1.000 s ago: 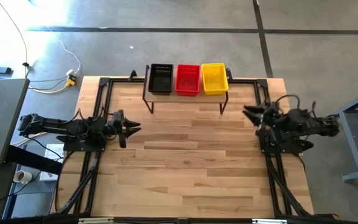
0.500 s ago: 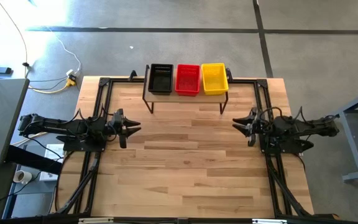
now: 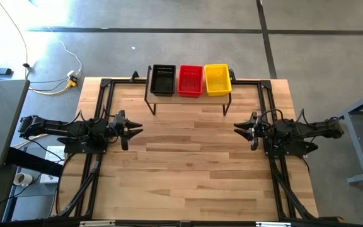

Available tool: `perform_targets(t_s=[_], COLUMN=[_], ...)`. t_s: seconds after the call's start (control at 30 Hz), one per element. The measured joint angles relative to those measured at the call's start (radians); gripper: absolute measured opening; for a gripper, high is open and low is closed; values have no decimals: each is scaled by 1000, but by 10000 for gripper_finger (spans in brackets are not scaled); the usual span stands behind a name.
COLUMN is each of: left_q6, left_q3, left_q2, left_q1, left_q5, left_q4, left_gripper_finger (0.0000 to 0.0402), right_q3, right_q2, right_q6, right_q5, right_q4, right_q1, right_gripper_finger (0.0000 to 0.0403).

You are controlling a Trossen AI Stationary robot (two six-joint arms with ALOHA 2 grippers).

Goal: Stack baskets on shelf by color
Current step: Return to Home Position

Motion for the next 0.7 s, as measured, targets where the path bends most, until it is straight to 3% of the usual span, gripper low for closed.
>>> perform_targets(t_s=[0.7], left_q6=[1], left_q3=[0], left_q2=[0], left_q1=[0], left_q5=[0], left_q4=[0], left_gripper_finger=[106], right_q3=[0], right_q2=[0], right_q6=[34], right_q5=[0], right_q4=[-1], right_q1=[0], right_gripper_finger=[112])
